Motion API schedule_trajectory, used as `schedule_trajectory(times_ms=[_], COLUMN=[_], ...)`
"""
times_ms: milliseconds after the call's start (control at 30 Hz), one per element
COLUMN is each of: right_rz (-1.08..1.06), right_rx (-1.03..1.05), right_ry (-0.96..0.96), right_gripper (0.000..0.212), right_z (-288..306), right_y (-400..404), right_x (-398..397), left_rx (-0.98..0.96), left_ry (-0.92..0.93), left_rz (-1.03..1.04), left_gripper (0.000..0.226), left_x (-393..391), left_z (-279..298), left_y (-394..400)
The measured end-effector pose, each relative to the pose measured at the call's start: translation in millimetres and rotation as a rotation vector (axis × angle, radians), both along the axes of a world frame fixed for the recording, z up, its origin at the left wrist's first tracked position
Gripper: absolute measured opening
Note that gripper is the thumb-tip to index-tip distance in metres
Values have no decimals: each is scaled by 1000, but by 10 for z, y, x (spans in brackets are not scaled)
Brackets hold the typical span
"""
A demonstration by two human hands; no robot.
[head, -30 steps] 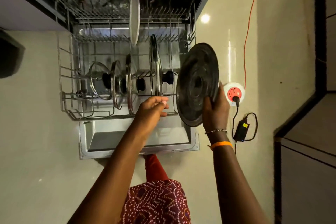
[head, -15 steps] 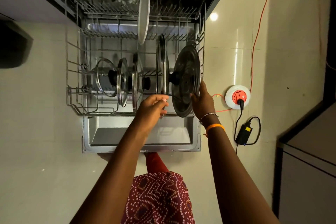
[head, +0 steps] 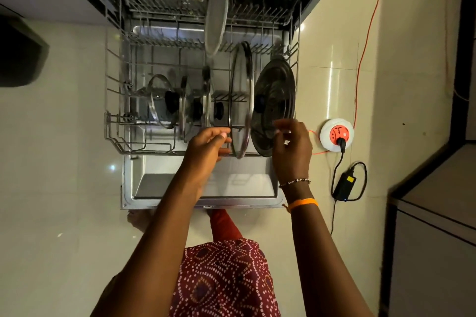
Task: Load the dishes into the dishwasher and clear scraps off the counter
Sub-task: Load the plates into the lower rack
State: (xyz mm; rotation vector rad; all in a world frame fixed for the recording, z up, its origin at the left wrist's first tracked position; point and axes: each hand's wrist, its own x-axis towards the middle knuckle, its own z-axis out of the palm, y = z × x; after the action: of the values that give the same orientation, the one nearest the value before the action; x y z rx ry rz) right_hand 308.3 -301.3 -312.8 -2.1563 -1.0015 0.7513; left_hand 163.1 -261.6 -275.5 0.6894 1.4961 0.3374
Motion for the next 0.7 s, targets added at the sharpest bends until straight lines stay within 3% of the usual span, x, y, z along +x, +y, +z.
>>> schedule_trajectory(times_ms=[333,500,700], right_rz=[237,300,326], right_rx=[-2,-1,15], right_ry=[243,387,512], right_gripper=[20,18,34], right_z=[576,1113,1796], right_y=[247,431,745], right_x=[-2025,-3388,-4778], left_rx=[52,137,258], left_ry=[47,25,-4], left_rz=[185,325,475], left_gripper=[23,27,28], left_x=[-1664,-2980,-4538], left_z=[469,1042,1950], left_y=[-90,-29,98])
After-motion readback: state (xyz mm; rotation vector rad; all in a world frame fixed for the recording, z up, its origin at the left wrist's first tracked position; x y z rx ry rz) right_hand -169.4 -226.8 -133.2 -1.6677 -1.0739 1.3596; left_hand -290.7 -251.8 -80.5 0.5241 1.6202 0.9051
